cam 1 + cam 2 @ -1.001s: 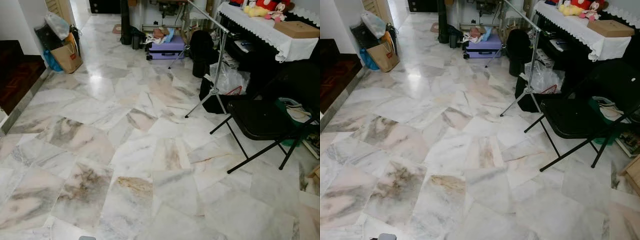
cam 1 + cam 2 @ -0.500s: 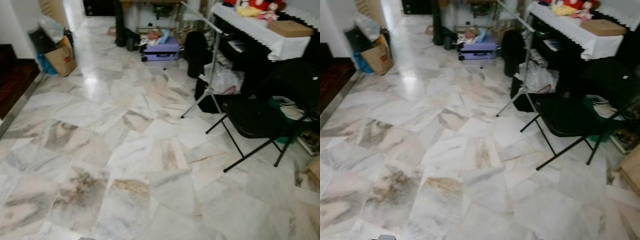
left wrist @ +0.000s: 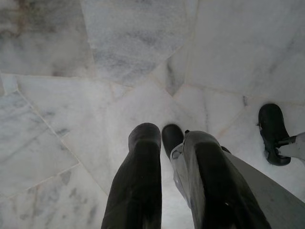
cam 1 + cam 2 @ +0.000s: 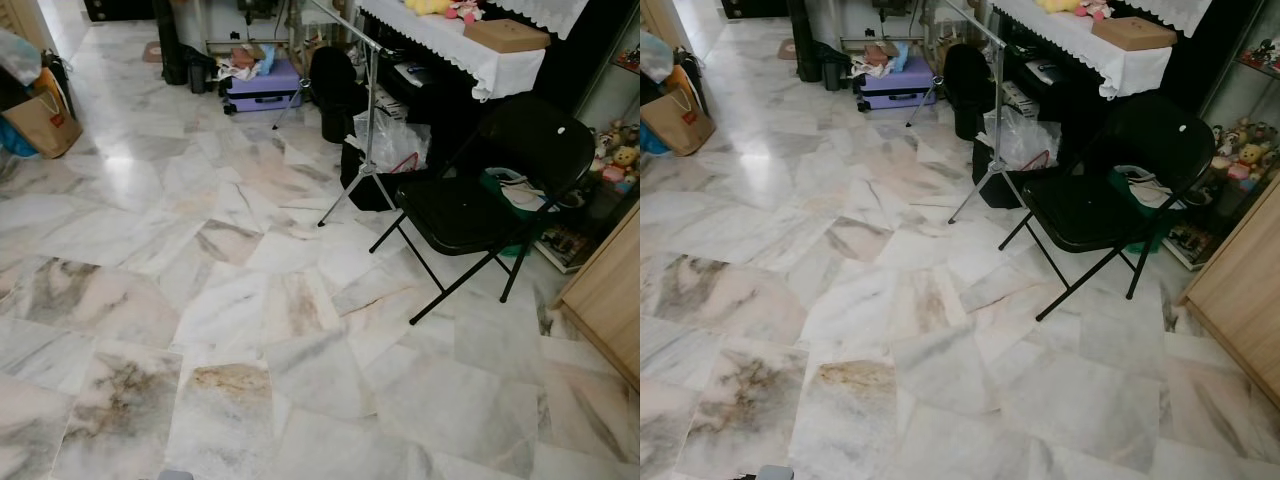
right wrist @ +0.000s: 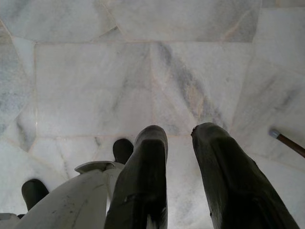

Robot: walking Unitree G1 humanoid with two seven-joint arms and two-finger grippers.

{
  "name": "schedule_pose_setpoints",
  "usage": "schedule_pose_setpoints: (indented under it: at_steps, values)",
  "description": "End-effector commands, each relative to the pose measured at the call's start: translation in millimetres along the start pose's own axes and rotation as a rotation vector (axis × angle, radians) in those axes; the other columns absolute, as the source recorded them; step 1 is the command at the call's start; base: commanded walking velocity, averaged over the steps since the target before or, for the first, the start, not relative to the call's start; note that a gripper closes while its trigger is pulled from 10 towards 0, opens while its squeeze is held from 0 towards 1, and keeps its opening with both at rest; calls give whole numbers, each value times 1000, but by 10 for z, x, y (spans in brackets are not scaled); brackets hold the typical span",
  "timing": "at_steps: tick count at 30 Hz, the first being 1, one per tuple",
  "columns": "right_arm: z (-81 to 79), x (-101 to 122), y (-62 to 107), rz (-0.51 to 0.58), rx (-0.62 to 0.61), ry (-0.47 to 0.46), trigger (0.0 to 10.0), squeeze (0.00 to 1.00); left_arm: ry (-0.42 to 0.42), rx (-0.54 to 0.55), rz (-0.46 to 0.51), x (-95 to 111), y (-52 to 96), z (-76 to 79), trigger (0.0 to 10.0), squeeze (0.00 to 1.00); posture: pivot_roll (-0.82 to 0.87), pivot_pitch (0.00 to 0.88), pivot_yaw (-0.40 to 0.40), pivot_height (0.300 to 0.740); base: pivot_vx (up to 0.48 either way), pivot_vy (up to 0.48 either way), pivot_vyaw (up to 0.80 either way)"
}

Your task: Setting the table

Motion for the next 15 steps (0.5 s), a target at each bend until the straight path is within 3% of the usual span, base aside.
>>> schedule_pose_setpoints:
  at_steps: [1,5,15]
  values:
    - [-248,59,-18,-24,125,-22,10000,0,27,-123,-26,75,-41,313,10000,0,126,110,-55,740,0,0,-775]
    - [-275,106,-23,-8,130,-24,10000,0,10,-116,-43,49,-39,285,10000,0,106,122,-55,740,0,0,-775]
    - [-268,289,-53,27,122,-17,10000,0,-41,-104,-1,252,-69,260,10000,0,111,120,-64,740,0,-48,-775]
Point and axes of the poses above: a point about 5 cm out from each wrist's last joint towards the gripper, its own y axis pointing back from the gripper into the wrist, its own x axis along the axis of the wrist's last joint, z = x × y, the point moved 4 cm from there along -y, pointing out of the wrist towards the gripper, and after that the axes turned 5 degrees about y, right-handed, at the moved point
